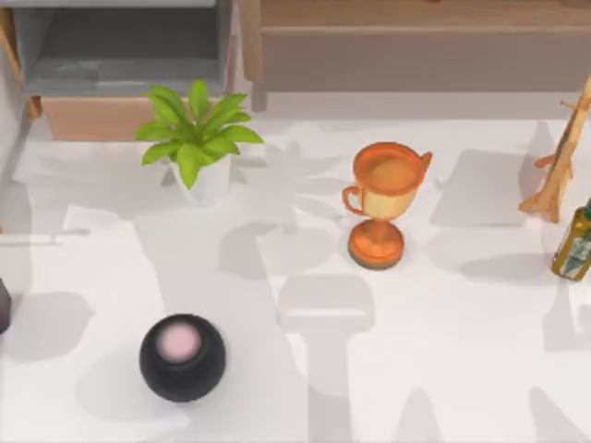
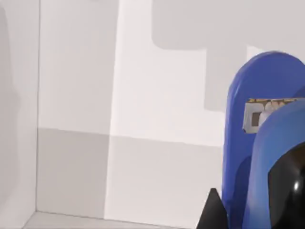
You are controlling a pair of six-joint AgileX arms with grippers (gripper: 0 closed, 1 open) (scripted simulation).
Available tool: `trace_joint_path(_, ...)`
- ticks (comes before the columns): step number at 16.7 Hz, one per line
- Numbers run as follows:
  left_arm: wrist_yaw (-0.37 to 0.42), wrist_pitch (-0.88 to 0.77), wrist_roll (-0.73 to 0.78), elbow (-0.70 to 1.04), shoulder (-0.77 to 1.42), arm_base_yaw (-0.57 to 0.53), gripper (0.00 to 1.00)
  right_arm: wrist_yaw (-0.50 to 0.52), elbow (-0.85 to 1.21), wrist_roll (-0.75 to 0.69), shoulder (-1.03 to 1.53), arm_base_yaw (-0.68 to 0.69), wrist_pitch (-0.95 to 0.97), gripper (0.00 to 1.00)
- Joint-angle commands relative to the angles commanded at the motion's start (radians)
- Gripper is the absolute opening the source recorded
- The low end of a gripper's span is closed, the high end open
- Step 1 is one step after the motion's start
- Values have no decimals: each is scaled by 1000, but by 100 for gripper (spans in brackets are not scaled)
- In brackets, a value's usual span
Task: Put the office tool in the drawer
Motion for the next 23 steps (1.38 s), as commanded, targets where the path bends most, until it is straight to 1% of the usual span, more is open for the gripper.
trace_joint_path(2,18,1,60,16,73,29,0,0,0,0,0,0,0,100)
trace_joint_path(6,37,-28,127,19,156,40,0,0,0,0,0,0,0,100)
trace_joint_path(13,35,-29,133,14,161,35,0,0,0,0,0,0,0,100)
trace_joint_path(22,38,16,132,-42,151,40,0,0,0,0,0,0,0,100)
trace_joint_path(23,38,16,132,-42,151,40,8,0,0,0,0,0,0,100)
